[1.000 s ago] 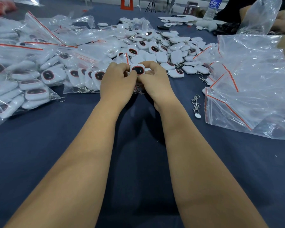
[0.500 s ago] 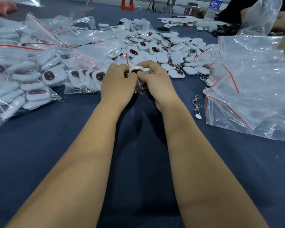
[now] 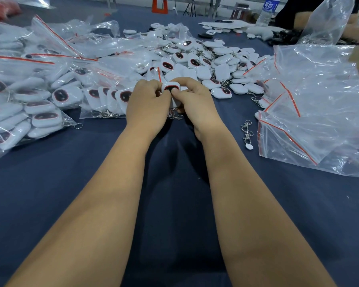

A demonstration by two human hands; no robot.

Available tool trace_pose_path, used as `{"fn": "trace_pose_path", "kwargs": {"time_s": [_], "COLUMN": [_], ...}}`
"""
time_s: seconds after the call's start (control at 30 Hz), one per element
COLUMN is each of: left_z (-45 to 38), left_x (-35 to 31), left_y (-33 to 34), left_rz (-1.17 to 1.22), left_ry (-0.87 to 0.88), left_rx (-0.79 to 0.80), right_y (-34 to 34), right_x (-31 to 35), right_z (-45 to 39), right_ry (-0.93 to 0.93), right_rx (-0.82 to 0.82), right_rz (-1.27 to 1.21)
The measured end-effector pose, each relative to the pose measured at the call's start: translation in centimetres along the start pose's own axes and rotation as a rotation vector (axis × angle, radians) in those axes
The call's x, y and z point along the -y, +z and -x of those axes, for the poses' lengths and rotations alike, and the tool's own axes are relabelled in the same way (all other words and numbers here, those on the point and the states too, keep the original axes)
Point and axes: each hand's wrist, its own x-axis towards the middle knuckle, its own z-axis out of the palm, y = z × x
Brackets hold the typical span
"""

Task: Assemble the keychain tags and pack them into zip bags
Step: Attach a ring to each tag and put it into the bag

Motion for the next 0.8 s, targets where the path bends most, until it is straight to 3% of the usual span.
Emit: {"fn": "trace_pose_path", "kwargs": {"time_s": [0.37,0.53,0.7,0.8], "left_z": [0.1,0.12,0.27,0.41], "left_x": [-0.04,0.01,-0.02,0.14], "left_y": [0.19,0.25,0.23,0.19], "left_rz": [-0.065,0.035,0.113,0.138], "left_ry": [0.039,0.009,0.021,0.015], "left_rx": [-0.06,-0.061,-0.093,-0.152], "right_y": [0.03,0.16,0.19,-0.16], "right_x": [0.02,0.04,-0.08,0.2], "right_z": [-0.04,-0.08,-0.36,-0.72], "right_ry": [0.007,0.013,0.05,0.071], "right_rx": [0.0,-0.005,-0.101,-0.213], "right_rz": [0.017,-0.01,-0.115,-0.308]}}
